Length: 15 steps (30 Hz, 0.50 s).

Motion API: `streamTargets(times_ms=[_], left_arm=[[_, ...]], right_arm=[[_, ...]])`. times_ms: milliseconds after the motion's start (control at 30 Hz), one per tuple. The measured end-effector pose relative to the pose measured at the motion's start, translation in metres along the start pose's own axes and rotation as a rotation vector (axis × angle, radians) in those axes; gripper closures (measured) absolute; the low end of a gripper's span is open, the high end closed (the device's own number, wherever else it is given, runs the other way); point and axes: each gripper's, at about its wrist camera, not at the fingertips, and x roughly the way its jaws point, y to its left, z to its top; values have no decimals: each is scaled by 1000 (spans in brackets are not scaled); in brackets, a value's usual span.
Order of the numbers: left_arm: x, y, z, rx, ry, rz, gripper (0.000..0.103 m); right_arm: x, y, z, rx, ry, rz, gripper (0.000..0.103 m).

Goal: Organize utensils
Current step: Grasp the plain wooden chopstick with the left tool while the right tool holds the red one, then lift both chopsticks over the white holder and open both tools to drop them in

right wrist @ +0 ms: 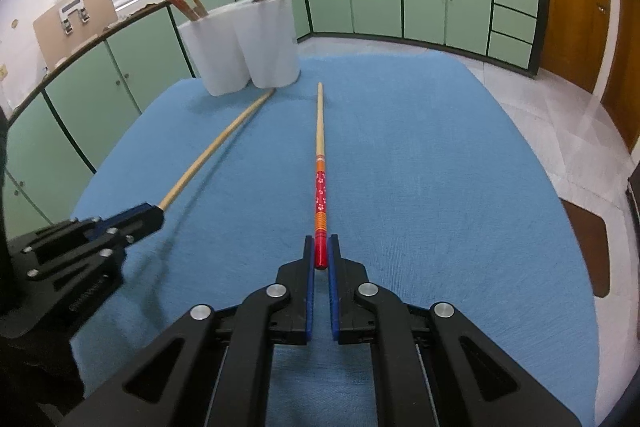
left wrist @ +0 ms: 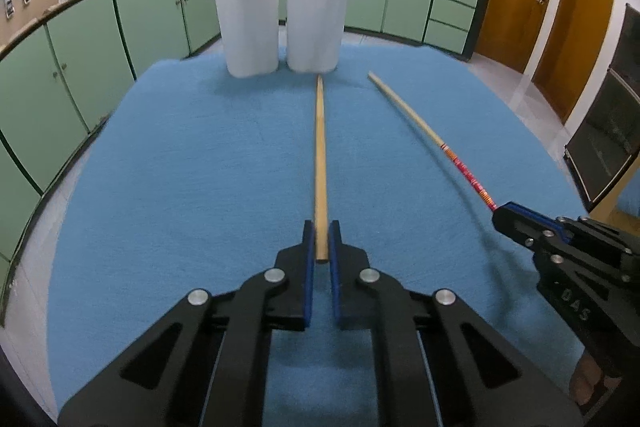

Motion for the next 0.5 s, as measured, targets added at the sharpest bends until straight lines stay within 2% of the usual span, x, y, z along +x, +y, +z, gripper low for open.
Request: streamTargets(times_ms=[267, 500], left_arm=[[-45, 1, 23, 5, -103, -8, 97], [-81, 2, 48, 8, -195, -25, 97]], right_arm=[[-31, 4, 21, -19, -63, 9, 97], [-64, 4, 55, -33, -139, 32, 97]])
